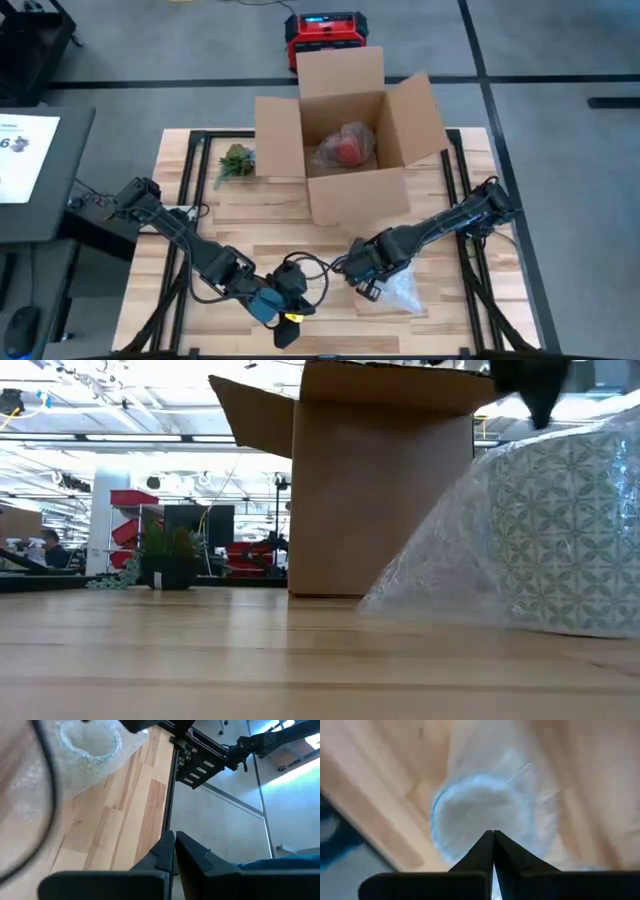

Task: Wrap mug
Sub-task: Wrap the white mug with bubble wrap

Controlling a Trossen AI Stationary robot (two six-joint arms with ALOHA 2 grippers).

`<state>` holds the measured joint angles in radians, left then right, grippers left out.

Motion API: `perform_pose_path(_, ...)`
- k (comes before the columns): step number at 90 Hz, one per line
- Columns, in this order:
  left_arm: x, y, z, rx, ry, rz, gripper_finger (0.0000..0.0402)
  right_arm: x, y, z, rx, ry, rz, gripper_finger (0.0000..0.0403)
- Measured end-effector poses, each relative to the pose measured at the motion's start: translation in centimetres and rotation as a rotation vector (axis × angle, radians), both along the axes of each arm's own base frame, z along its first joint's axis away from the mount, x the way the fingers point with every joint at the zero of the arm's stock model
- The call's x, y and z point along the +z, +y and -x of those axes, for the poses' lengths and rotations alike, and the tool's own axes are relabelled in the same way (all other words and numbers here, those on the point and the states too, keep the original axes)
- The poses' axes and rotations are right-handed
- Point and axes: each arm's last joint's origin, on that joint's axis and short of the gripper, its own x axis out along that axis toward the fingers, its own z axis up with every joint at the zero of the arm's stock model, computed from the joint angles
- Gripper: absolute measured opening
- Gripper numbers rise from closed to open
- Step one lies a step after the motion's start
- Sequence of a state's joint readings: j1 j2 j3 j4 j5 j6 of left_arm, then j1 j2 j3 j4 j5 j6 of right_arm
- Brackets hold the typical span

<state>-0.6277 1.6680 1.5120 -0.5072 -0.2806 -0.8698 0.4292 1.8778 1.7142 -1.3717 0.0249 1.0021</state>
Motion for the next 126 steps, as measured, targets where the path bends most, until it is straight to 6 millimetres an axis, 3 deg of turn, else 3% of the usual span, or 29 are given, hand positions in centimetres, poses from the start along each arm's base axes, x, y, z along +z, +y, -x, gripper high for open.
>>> perform_pose_path(11, 0.0, 0.0, 0.0, 0.000, 0.000, 0.000, 0.0000, -1.5, 0.3, -0.6, -0.018, -0.033, 0.009, 0.0000)
perform_pose_path(35, 0.0, 0.0, 0.0, -0.005, -0.003, -0.006, 0.0000, -8.4, 0.9, -1.9, 0.012, 0.087, 0.061, 0.0000)
perform_pose_path(46, 0.0, 0.0, 0.0, -0.005, -0.003, -0.006, 0.0000, -9.1, 1.4, -2.3, 0.072, 0.128, 0.042, 0.0000)
perform_pose_path(59, 0.0, 0.0, 0.0, -0.005, -0.003, -0.007, 0.0000, -7.0, 1.5, -2.5, 0.060, 0.101, 0.023, 0.0000)
perform_pose_path(81, 0.0, 0.0, 0.0, 0.004, -0.008, -0.013, 0.0000, 0.3, 0.9, -0.2, -0.026, -0.069, 0.020, 0.0000)
perform_pose_path(100, 0.1, 0.3, -0.3, 0.026, -0.012, -0.008, 0.0000, 6.2, 0.9, 5.1, -0.189, -0.231, 0.051, 0.0000)
perform_pose_path(117, 0.1, 1.2, -0.9, 0.057, -0.018, -0.007, 0.0000, 8.7, 1.3, 9.8, -0.283, -0.282, 0.120, 0.0001)
perform_pose_path(126, 0.2, 1.9, -1.5, 0.063, -0.034, 0.000, 0.0000, 9.0, 1.8, 11.7, -0.318, -0.327, 0.109, 0.0013)
